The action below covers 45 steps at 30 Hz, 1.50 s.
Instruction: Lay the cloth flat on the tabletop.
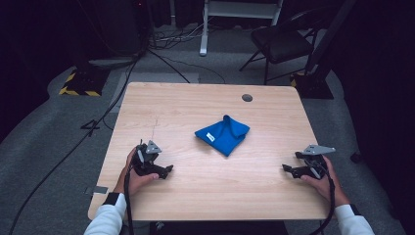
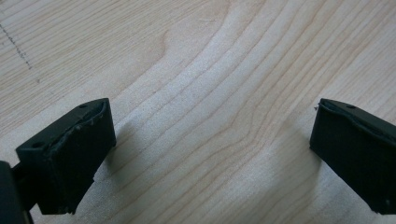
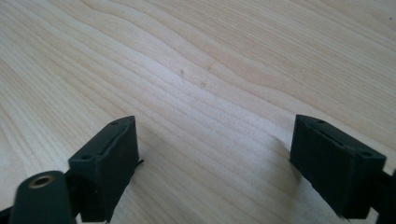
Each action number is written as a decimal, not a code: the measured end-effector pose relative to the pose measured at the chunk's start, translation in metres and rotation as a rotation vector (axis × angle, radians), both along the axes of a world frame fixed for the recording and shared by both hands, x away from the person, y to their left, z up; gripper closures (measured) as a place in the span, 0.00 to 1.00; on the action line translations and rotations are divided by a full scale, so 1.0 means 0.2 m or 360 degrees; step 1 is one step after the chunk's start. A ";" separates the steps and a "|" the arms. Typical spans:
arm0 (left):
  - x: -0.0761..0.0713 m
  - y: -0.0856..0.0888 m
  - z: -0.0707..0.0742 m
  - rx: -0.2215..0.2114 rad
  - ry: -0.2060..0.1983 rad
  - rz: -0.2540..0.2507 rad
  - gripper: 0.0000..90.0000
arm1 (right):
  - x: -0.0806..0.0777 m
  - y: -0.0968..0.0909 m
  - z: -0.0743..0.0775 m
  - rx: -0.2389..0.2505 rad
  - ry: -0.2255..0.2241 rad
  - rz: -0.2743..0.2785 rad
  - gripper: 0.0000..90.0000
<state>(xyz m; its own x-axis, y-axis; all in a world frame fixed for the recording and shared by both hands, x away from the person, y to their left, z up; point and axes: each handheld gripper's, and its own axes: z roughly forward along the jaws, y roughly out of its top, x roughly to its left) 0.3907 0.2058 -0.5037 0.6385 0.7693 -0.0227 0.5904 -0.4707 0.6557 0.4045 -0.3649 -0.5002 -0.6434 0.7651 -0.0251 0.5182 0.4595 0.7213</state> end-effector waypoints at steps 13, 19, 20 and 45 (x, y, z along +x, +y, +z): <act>0.13 -0.14 0.04 -0.0049 -0.0031 -0.0110 0.20 | 0.17 0.21 0.12 0.0012 -0.0117 0.0070 0.31; 0.18 -0.25 0.05 -0.0017 -0.0046 -0.0199 0.21 | 0.22 0.35 0.13 -0.0022 -0.0120 0.0137 0.34; 0.18 -0.27 0.06 -0.0028 -0.0042 -0.0209 0.21 | 0.23 0.37 0.13 -0.0029 -0.0125 0.0146 0.35; 0.42 -0.65 0.13 -0.0044 -0.0171 -0.0274 0.28 | 0.48 0.79 0.20 -0.0021 -0.0175 0.0317 0.44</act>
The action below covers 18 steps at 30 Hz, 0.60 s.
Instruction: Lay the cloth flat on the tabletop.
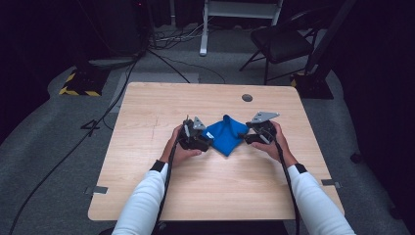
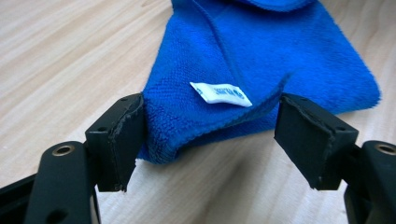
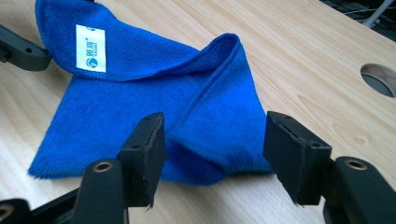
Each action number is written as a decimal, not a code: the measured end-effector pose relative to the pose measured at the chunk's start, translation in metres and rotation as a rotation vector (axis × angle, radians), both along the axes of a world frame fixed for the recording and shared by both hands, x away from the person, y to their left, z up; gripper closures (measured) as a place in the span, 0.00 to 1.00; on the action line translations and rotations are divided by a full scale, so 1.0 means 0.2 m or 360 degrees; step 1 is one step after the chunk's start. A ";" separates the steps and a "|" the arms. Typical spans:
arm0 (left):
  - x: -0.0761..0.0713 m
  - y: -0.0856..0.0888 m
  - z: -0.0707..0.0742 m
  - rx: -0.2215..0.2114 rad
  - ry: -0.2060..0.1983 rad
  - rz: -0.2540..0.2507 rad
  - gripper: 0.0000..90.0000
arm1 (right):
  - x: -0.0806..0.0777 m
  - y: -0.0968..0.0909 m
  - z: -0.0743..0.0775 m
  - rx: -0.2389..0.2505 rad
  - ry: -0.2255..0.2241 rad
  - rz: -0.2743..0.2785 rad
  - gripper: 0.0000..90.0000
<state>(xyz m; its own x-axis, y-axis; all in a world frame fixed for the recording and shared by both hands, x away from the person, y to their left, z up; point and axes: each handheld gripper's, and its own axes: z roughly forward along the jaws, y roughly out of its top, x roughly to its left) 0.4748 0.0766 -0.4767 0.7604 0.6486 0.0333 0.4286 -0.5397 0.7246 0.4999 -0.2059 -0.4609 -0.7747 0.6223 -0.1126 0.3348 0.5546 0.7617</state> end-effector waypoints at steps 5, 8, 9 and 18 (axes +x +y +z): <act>0.02 -0.01 -0.01 0.0047 -0.0008 0.0004 0.30 | 0.04 0.05 -0.03 -0.0051 0.0030 -0.0005 0.44; 0.03 0.00 -0.02 0.0060 0.0006 -0.0001 0.36 | 0.07 0.06 -0.06 -0.0068 0.0045 -0.0030 0.45; 0.04 0.00 -0.03 0.0051 0.0005 -0.0005 0.40 | 0.07 0.07 -0.07 -0.0073 0.0055 -0.0048 0.47; 0.04 0.03 -0.02 0.0079 -0.0028 0.0006 0.82 | 0.08 0.05 -0.10 -0.0100 0.0089 -0.0031 0.90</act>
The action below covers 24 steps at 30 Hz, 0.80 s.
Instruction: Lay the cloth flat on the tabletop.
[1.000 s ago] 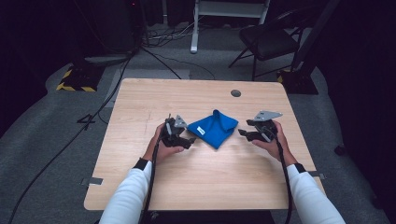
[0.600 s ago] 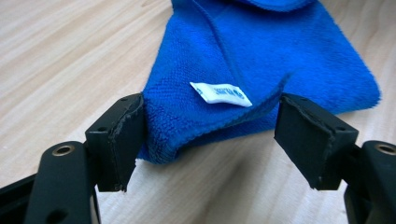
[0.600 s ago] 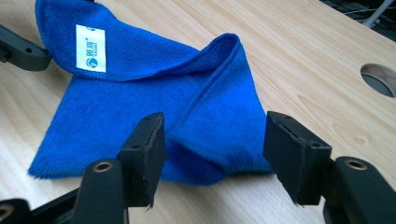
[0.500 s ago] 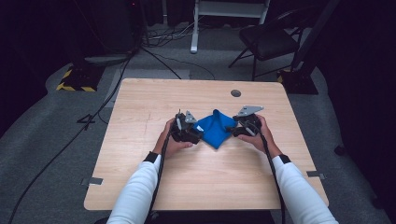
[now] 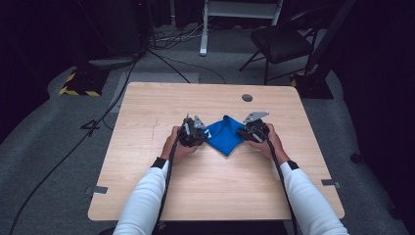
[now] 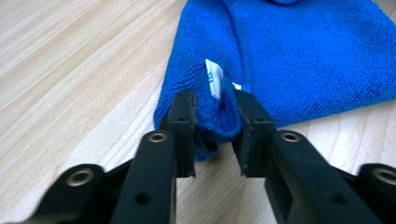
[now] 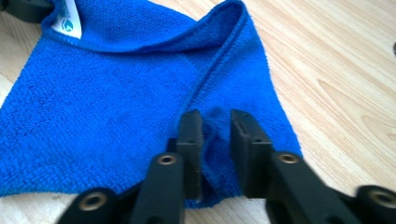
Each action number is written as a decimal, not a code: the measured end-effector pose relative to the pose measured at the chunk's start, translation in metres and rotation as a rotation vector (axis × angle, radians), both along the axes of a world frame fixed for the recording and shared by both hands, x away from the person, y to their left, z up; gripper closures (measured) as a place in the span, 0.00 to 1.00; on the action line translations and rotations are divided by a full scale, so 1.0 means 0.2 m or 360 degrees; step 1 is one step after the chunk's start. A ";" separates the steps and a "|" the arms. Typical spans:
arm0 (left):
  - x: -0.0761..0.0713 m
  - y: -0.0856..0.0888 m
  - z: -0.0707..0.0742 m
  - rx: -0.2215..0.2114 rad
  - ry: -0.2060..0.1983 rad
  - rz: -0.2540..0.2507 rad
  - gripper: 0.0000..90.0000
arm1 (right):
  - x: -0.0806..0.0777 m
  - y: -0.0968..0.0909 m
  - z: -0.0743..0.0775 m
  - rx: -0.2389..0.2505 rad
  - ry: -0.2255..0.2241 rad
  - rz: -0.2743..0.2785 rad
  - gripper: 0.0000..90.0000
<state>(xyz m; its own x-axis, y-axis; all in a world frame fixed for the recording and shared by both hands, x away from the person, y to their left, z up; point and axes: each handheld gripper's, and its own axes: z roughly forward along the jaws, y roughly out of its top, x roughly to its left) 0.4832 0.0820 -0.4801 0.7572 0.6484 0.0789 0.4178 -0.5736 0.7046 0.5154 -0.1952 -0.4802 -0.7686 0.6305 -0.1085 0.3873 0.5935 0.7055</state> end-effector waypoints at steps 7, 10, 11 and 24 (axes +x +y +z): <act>-0.02 0.04 0.05 -0.0023 -0.0040 0.0033 0.87 | -0.04 -0.07 0.07 0.0085 -0.0041 -0.0018 0.95; -0.04 0.05 0.09 -0.0032 -0.0070 0.0024 0.88 | -0.07 -0.10 0.13 0.0137 -0.0091 -0.0019 0.97; -0.05 0.05 0.11 -0.0046 -0.0085 0.0014 0.87 | -0.08 -0.11 0.15 0.0151 -0.0102 -0.0017 0.97; -0.14 0.09 0.22 -0.0040 -0.0157 -0.0058 0.87 | -0.18 -0.20 0.29 0.0270 -0.0218 0.0005 0.99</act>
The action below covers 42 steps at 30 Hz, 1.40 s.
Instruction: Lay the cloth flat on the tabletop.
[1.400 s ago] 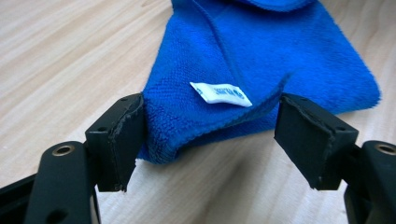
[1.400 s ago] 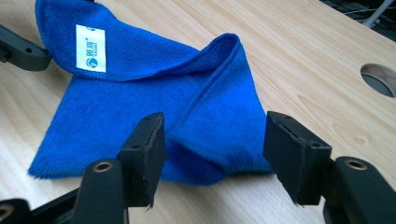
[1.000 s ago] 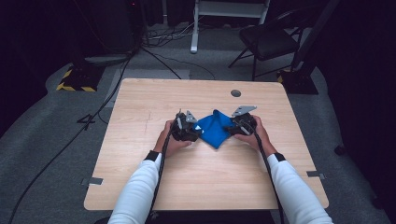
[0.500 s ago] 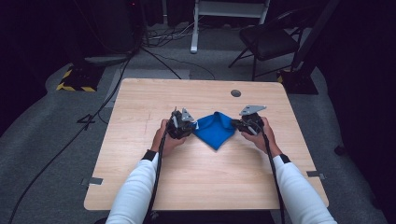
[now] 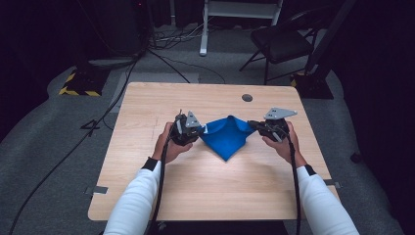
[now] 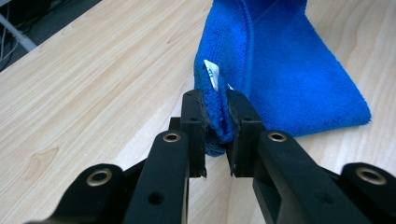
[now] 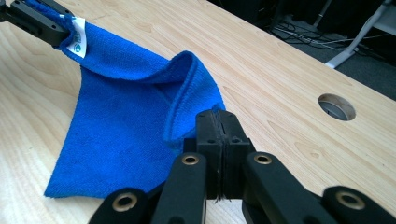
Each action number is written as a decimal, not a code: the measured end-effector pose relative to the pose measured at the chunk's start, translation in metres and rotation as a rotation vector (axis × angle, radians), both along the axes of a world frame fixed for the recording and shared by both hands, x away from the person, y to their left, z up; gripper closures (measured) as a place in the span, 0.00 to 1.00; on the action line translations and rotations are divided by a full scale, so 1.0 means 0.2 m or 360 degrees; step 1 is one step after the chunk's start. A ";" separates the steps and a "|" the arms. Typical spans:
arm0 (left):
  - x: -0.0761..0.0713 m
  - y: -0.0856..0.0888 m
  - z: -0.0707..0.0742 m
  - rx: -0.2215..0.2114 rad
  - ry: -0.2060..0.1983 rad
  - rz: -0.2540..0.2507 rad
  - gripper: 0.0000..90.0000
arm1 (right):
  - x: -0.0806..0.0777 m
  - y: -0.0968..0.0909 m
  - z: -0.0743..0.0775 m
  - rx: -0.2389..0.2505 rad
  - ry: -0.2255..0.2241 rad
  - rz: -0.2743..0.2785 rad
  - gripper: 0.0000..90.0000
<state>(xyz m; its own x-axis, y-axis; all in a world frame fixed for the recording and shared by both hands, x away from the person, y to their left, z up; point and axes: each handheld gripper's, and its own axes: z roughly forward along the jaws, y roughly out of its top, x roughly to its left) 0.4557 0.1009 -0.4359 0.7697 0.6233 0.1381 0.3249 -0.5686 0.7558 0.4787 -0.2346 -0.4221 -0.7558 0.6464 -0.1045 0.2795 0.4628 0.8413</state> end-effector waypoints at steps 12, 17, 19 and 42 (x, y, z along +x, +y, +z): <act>-0.12 0.09 -0.06 -0.0040 0.0102 -0.0068 0.86 | -0.10 -0.04 -0.03 -0.0006 0.0038 0.0065 0.99; -0.16 0.11 -0.09 -0.0042 0.0170 -0.0106 0.87 | -0.14 -0.05 -0.06 -0.0018 0.0067 0.0093 0.99; -0.18 0.11 -0.10 -0.0044 0.0188 -0.0122 0.87 | -0.16 -0.04 -0.08 -0.0033 0.0079 0.0108 0.99; -0.20 0.07 -0.14 0.0131 0.0056 -0.0064 0.28 | -0.19 -0.04 -0.03 -0.0013 0.0041 0.0102 0.99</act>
